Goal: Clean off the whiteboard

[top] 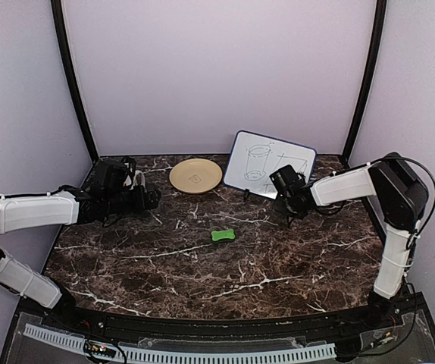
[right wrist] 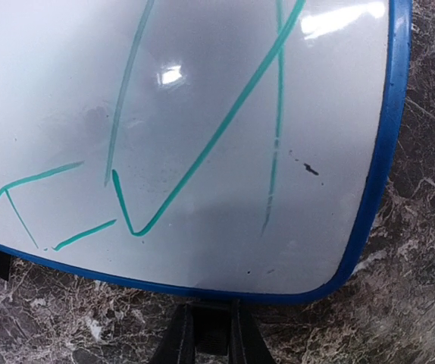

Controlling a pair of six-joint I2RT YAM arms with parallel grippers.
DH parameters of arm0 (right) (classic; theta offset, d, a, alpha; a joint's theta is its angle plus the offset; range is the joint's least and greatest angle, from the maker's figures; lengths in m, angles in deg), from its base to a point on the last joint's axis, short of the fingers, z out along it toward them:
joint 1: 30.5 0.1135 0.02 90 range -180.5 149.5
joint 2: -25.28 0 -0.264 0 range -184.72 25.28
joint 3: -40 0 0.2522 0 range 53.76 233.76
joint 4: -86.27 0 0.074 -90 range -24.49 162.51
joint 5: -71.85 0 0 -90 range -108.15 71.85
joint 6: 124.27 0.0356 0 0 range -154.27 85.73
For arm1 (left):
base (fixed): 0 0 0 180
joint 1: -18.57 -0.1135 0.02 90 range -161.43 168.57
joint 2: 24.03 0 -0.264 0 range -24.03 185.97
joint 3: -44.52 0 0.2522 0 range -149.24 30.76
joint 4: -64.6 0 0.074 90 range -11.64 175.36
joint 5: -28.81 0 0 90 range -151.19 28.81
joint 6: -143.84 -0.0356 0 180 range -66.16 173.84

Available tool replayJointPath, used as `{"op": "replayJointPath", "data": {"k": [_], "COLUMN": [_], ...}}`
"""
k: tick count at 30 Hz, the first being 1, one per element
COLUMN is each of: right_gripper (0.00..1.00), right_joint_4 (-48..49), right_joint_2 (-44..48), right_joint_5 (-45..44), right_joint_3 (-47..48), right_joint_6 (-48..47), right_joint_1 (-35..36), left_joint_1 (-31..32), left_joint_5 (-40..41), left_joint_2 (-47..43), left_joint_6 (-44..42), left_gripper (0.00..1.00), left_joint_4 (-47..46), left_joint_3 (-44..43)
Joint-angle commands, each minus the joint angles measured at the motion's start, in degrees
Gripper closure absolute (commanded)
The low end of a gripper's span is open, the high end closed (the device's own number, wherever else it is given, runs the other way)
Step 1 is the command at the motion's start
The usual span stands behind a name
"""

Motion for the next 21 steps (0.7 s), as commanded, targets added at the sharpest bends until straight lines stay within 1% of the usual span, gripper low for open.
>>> {"op": "replayJointPath", "data": {"k": [1,5,7,8,9,12,14,17,21], "right_gripper": [1.00,1.00,1.00,1.00,1.00,1.00,1.00,1.00,1.00], "right_joint_4": [-0.10,0.06,-0.35,-0.61,-1.14,-2.61,-4.00,-5.40,-5.54], "right_joint_2": [2.14,4.03,5.06,5.53,5.95,7.17,7.56,7.88,7.88], "right_joint_5": [0.87,1.28,0.97,0.71,0.31,-1.03,-1.78,-3.04,-3.52], "right_joint_3": [-1.36,-2.86,-3.45,-3.63,-3.85,-4.26,-4.09,-4.24,-5.39], "right_joint_6": [0.78,1.04,1.13,1.21,1.53,2.36,3.11,4.36,6.39], "right_joint_1": [-0.13,0.01,0.26,0.43,0.60,1.16,1.64,2.76,4.44], "left_joint_1": [0.29,0.28,0.30,0.30,0.30,0.30,0.36,1.76,6.22], "left_joint_5": [0.53,-3.17,-8.09,-11.90,-13.59,-23.44,-27.96,-31.68,-31.63], "left_joint_2": [-1.89,-1.70,-1.85,-2.02,-2.10,-2.11,-0.99,2.98,9.81], "left_joint_6": [-0.72,-3.07,-5.55,-7.37,-8.25,-12.31,-14.18,-17.94,-26.69], "left_gripper": [0.01,0.01,0.01,0.01,0.01,0.01,0.01,0.01,0.03], "left_joint_4": [-0.21,-1.07,-2.73,-4.32,-5.20,-9.59,-11.03,-10.15,-4.56], "left_joint_3": [-0.62,-0.27,0.55,0.92,1.79,3.19,3.52,1.59,-3.45]}}
